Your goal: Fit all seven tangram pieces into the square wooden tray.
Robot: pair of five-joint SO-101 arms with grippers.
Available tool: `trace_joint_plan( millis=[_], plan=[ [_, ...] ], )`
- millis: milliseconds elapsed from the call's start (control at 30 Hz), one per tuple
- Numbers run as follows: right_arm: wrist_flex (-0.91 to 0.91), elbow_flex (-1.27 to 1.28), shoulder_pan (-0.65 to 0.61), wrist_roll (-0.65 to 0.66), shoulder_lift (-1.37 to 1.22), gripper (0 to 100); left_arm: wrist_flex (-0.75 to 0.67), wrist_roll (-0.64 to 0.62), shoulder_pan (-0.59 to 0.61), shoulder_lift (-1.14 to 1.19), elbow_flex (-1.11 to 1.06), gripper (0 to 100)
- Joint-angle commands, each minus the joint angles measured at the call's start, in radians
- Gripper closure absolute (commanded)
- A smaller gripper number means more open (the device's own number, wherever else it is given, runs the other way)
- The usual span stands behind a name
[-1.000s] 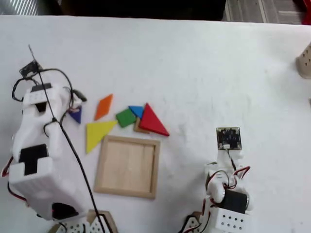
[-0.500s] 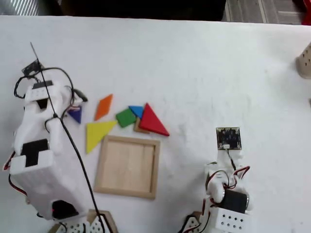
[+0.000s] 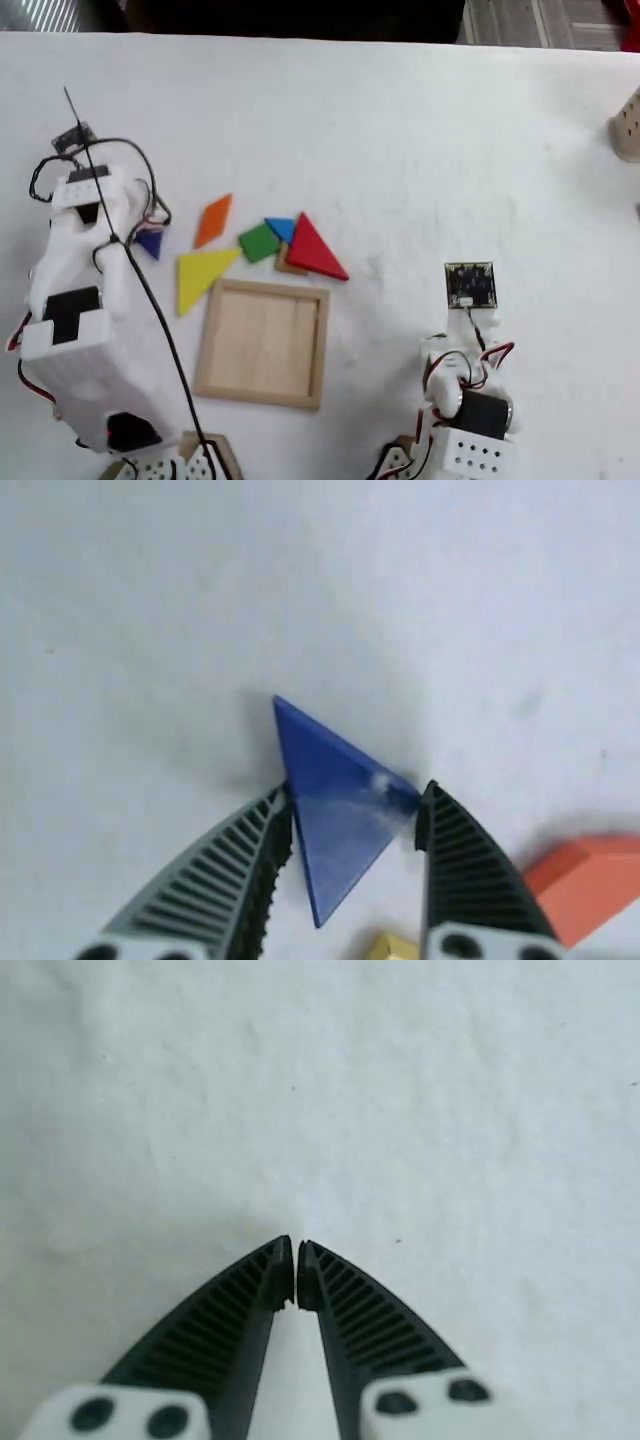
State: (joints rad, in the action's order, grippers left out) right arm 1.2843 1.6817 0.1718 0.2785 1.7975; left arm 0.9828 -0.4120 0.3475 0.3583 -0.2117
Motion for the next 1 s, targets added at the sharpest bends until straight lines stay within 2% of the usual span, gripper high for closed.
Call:
trace_joint_plan(
  millis=[0, 300, 567, 967],
  plan=[
    [-0.016, 0.002, 0.012, 0.011, 0.004, 98.1, 0.011, 0.014, -0.036, -0.007, 0.048, 79],
    [-0.016, 0.002, 0.012, 0.011, 0.004, 98.1, 0.011, 0.014, -0.054, -0.012, 0.046, 79],
    [-0.016, 0.002, 0.012, 0.011, 0.004, 98.1, 0.106, 0.017, -0.125, -0.038, 0.058, 79],
    [-0.016, 0.002, 0.012, 0.011, 0.004, 98.1, 0.206, 0.078, -0.127, -0.234, 0.051, 79]
  ],
)
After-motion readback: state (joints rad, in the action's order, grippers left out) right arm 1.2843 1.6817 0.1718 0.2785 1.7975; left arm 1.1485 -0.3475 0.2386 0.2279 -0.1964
